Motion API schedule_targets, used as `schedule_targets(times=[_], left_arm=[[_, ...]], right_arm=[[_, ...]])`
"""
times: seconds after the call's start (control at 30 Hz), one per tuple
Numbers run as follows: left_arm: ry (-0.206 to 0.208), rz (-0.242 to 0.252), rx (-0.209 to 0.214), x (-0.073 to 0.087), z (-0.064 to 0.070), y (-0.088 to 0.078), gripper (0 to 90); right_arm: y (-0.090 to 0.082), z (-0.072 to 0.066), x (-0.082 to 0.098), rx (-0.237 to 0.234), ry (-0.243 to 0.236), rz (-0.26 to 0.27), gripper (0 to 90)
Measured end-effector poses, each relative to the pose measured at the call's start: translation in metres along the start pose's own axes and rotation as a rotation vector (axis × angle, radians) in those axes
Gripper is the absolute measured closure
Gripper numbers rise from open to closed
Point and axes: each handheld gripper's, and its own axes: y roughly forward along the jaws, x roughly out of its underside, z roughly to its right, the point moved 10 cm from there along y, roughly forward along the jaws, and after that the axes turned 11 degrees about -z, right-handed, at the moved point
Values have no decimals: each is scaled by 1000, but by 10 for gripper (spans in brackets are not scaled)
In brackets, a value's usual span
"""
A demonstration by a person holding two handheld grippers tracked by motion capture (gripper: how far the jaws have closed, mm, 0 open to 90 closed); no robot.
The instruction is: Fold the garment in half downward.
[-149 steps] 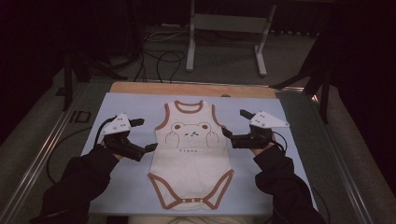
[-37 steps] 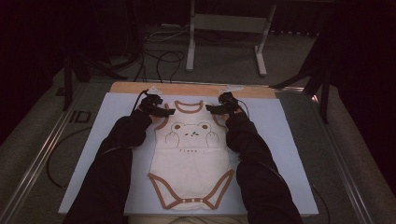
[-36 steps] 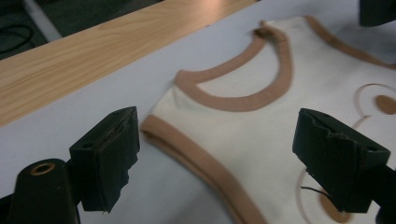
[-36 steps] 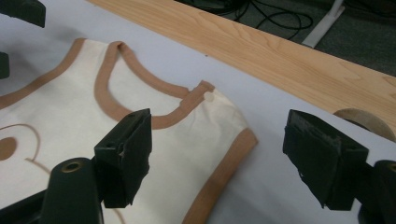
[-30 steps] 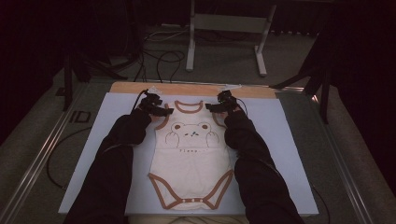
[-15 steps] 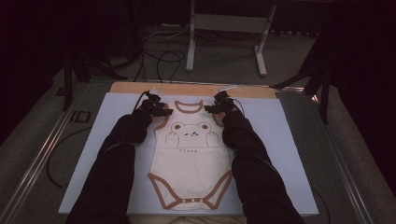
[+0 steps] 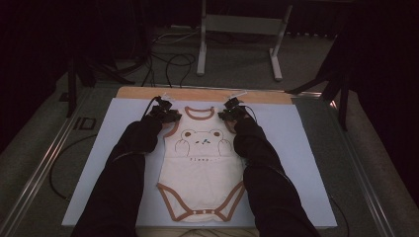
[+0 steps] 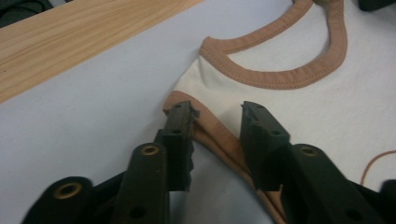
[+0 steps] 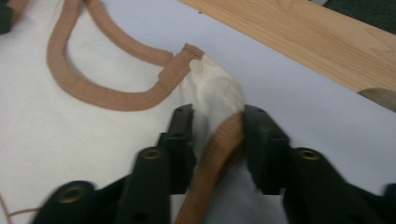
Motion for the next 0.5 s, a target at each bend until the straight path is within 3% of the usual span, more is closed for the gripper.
schedule_targets(times=[0.23, 0.5], left_arm=[[-5, 7, 21, -1, 6, 1, 844], [-19, -6, 27, -1, 6, 0, 881]], right_arm=[[0, -7, 0, -14, -27, -10, 842], [-2, -9, 0, -23, -28, -17, 873]])
